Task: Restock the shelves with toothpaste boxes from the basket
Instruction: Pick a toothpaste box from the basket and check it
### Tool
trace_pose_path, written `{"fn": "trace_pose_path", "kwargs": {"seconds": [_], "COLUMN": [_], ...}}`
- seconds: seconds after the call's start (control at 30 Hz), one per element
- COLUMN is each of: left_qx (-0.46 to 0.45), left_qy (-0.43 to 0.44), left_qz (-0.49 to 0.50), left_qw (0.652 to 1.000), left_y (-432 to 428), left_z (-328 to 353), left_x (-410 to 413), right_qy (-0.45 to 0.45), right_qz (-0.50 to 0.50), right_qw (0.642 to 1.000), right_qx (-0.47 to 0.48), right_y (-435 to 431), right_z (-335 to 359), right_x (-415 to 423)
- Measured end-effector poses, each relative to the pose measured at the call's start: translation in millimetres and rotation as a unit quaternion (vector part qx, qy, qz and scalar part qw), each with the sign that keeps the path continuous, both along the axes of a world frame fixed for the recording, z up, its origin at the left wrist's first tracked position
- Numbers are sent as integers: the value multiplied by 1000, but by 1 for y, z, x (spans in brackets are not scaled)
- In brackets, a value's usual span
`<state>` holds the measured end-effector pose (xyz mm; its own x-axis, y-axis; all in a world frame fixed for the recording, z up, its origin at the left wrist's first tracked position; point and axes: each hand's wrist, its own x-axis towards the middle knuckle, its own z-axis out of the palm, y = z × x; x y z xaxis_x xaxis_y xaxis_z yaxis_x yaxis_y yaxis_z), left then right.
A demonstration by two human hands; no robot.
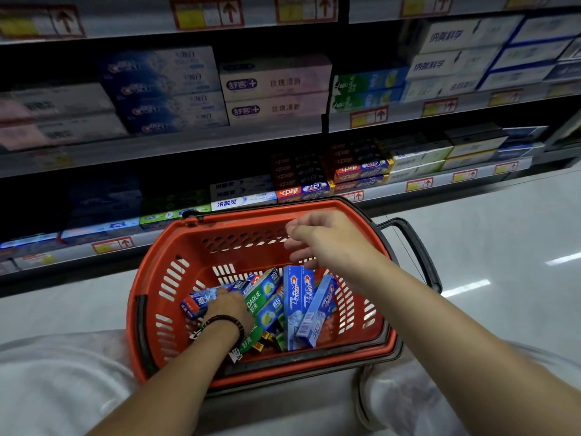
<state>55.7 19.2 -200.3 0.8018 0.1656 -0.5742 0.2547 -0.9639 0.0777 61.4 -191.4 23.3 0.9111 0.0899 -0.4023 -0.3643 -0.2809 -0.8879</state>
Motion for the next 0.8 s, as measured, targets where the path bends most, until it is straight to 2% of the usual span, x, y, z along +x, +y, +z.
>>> {"fn": "trace_pose_path", "kwargs": {"seconds": [0.3, 0.47, 0.63, 0.8], "left_qx": [-57, -99, -154, -144], "left_qy": [-50, -61, -78, -89], "left_qz": [-13, 48, 155, 144], "left_qw": [997, 992, 973, 975], "left_y": [-6, -7, 0, 9], "left_z": [4, 12, 21, 29], "left_x": [-2, -2, 0, 9], "right_qy": [-4, -8, -9, -11], "right_qz": [0, 3, 1, 0], "right_qw": [1000, 1000, 1000, 1000], "right_qx": [1, -3, 1, 4], "right_y": [0, -1, -3, -4], "right_z": [0, 0, -1, -3], "right_x": [-1, -1, 0, 2]}}
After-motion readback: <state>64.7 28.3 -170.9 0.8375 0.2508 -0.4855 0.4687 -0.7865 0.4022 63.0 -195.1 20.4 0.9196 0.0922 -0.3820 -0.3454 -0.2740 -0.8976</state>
